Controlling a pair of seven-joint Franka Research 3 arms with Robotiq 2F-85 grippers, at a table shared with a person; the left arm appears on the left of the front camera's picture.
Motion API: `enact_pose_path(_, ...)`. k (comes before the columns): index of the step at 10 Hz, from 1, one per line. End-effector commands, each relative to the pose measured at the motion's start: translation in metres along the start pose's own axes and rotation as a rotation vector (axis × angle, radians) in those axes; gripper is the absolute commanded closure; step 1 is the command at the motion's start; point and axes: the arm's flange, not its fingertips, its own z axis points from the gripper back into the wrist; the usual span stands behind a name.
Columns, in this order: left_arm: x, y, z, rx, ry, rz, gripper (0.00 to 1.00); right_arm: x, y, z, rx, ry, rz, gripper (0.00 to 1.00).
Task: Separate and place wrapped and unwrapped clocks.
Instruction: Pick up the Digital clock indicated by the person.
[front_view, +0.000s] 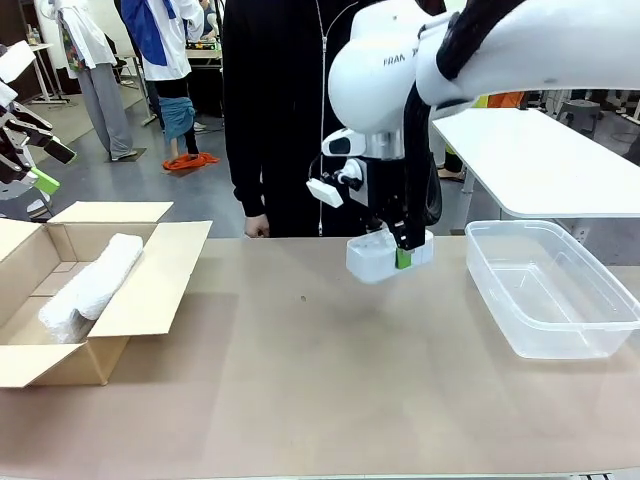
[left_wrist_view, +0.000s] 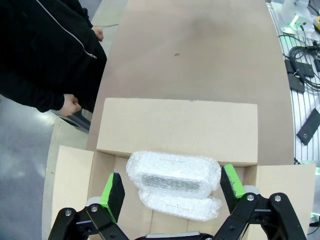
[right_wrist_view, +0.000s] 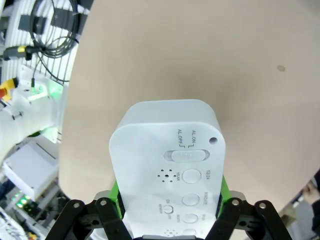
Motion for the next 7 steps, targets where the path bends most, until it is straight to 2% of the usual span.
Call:
enact_pose_path(1,-0.001,0.0,0.002,-0.003,-0.001,-0.008,0.0,0.005,0.0,0.022,0.011,0.05,-0.091,1.0)
enact_pose_path(3,-0.001,0.0,0.002,-0.003,-0.001,-0.008,0.0,0.006,0.004,0.04,-0.002,0.075,-0.172,1.0)
enact_pose_path(4,-0.001,0.0,0.002,-0.003,-0.001,-0.008,0.0,0.005,0.003,0.046,-0.008,0.08,-0.193,0.41)
enact_pose_path(5,-0.001,0.0,0.002,-0.003,-0.001,-0.008,0.0,0.005,0.001,0.049,-0.014,0.079,-0.196,0.41)
enact_pose_path(6,-0.001,0.0,0.002,-0.003,-0.001,-0.008,0.0,0.005,-0.001,0.051,-0.015,0.082,-0.202,0.6)
enact_pose_path(7,-0.001,0.0,0.002,-0.003,-0.001,-0.008,0.0,0.005,-0.004,0.052,-0.014,0.081,-0.198,0.41)
